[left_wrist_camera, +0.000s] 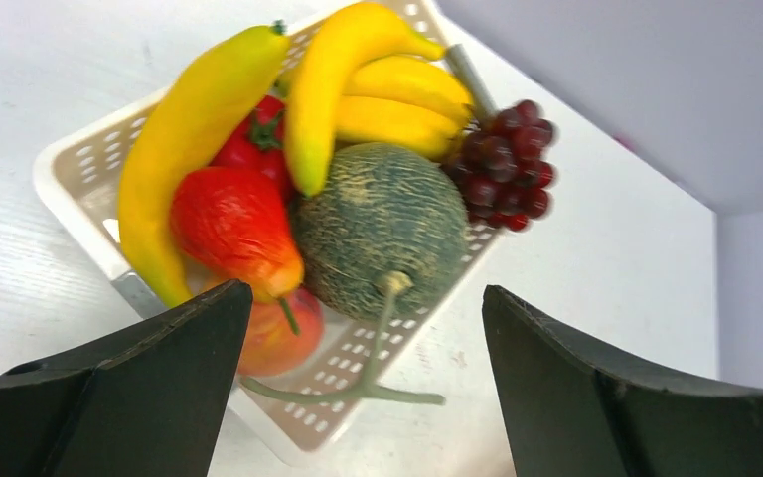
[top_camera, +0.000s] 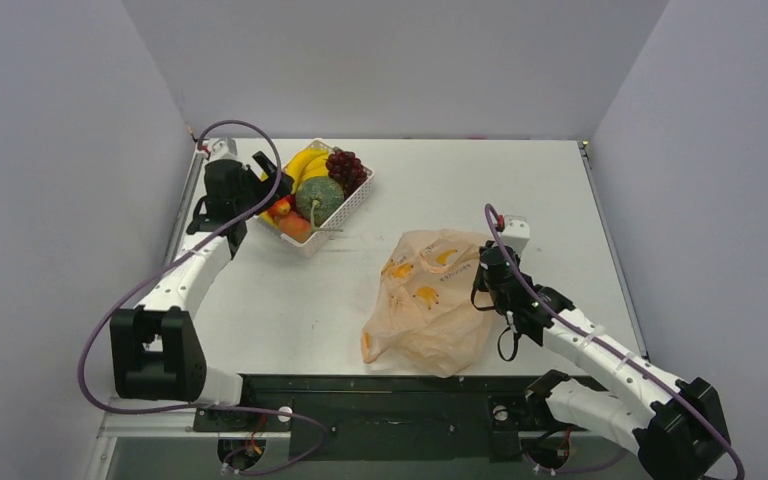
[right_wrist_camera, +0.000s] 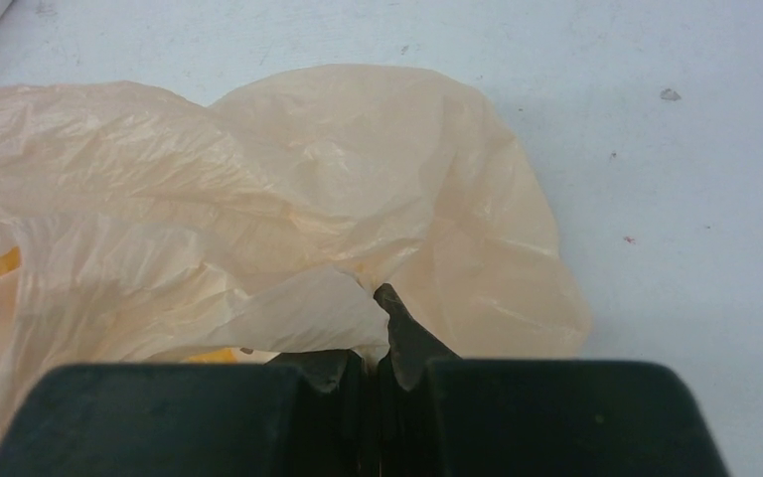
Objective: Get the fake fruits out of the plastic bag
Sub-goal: Place the fake fruit in the bin, then reset both arms
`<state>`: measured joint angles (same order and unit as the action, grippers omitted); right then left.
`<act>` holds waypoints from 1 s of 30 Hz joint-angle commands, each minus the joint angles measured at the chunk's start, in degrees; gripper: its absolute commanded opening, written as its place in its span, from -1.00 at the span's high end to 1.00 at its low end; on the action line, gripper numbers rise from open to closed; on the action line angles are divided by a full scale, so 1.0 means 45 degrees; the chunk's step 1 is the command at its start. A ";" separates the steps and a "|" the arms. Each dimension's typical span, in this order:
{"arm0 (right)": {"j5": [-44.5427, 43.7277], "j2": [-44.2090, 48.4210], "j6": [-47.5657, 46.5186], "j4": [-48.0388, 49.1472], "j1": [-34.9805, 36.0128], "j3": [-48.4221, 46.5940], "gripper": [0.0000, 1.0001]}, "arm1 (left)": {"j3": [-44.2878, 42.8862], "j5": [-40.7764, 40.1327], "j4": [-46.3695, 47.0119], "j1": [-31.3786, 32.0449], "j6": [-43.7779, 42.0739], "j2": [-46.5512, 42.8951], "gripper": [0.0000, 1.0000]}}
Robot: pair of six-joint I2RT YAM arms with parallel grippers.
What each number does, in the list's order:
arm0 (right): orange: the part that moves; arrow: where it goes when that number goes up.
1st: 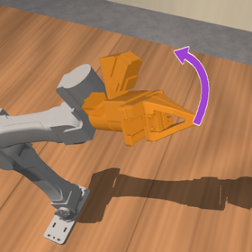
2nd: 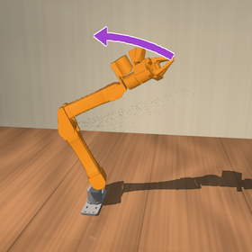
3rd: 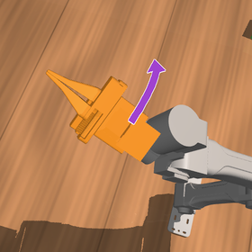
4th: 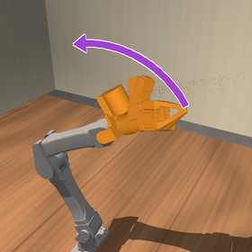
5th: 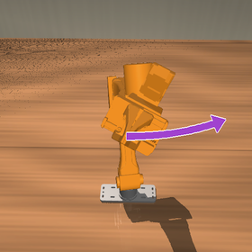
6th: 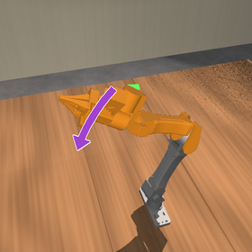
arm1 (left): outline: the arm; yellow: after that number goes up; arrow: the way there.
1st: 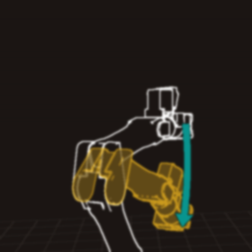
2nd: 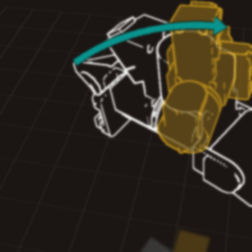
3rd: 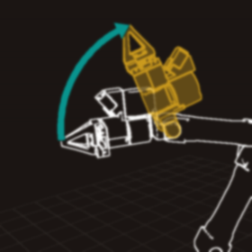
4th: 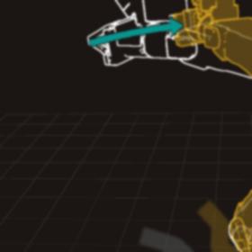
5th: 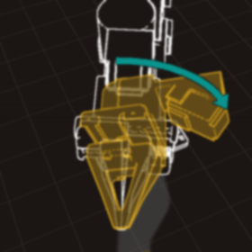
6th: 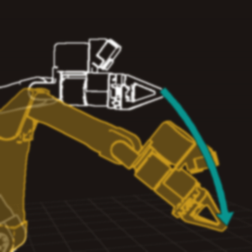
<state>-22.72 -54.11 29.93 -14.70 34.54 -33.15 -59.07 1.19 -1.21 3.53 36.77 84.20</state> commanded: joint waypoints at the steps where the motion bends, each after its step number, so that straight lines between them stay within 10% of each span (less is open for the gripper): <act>1: -0.0566 -0.0678 0.0296 -0.0654 -0.0265 -0.1391 1.00 | 0.0241 0.1787 -0.0724 -0.0040 -0.0015 -0.1626 -0.70; 12: -0.0684 -0.0576 0.0090 -0.2864 -0.0410 -0.3331 -0.29 | 0.1068 0.3885 -0.3785 0.0372 -0.1643 -0.5680 -0.71; 30: -0.1816 0.5116 -0.1096 -0.6011 -0.0404 -0.5789 -0.85 | -0.1670 0.3370 -0.5223 0.0365 -0.2625 -0.9459 -0.77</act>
<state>-26.41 -36.75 27.03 -38.02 32.97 -55.90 -62.35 17.58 -25.47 5.17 26.30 43.07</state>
